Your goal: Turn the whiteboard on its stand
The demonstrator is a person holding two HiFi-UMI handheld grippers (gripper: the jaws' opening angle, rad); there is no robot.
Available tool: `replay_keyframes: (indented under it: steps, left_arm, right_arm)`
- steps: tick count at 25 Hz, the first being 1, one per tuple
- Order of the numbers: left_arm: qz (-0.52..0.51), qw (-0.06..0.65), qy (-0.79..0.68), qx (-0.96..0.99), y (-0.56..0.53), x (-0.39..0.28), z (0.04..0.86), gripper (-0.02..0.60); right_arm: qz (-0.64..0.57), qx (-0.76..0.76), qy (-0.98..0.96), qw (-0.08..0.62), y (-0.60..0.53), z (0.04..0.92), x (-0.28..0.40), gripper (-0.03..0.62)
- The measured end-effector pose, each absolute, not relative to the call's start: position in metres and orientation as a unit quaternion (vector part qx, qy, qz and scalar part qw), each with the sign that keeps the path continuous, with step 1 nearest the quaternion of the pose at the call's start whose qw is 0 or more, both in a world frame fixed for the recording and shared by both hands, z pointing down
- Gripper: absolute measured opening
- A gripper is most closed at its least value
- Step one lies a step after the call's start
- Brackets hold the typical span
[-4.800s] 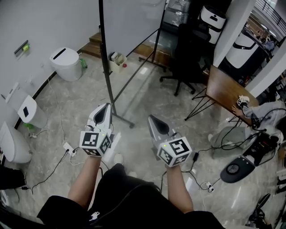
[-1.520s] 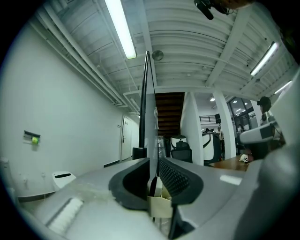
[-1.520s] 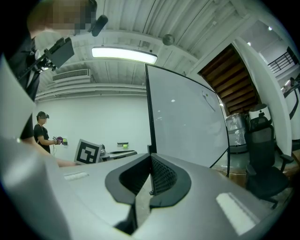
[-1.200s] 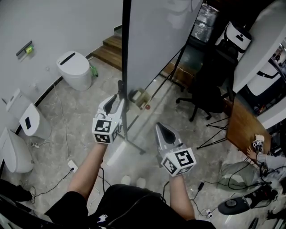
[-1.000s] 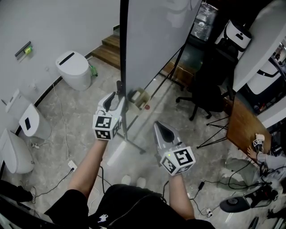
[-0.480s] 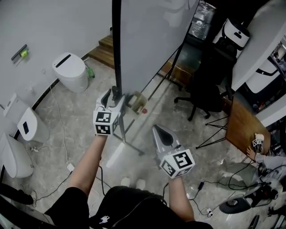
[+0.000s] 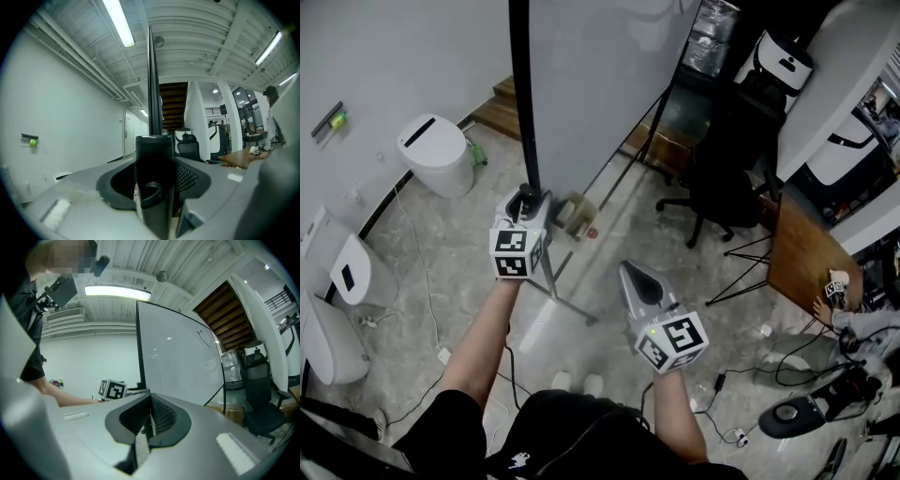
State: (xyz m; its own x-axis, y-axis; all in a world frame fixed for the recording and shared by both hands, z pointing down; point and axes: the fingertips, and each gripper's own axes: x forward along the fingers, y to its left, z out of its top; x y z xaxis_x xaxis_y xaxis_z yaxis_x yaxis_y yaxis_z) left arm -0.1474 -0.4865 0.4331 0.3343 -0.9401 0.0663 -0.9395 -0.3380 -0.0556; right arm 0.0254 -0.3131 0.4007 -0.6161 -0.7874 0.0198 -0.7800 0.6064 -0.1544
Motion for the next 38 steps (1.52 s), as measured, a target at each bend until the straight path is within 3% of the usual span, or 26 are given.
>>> replay_keyframes:
  steps: [5,38]
  left_arm:
    - [-0.049,0.004,0.575,-0.817,-0.486,-0.144,0.435,0.192]
    - [-0.035,-0.014,0.589,-0.807,-0.472,-0.160,0.435,0.181]
  right_arm:
    - [-0.078,-0.442,0.893,0.025,-0.308,0.404,0.034,0.008]
    - [-0.077,-0.464,0.882,0.025,-0.282,0.405,0.037,0.008]
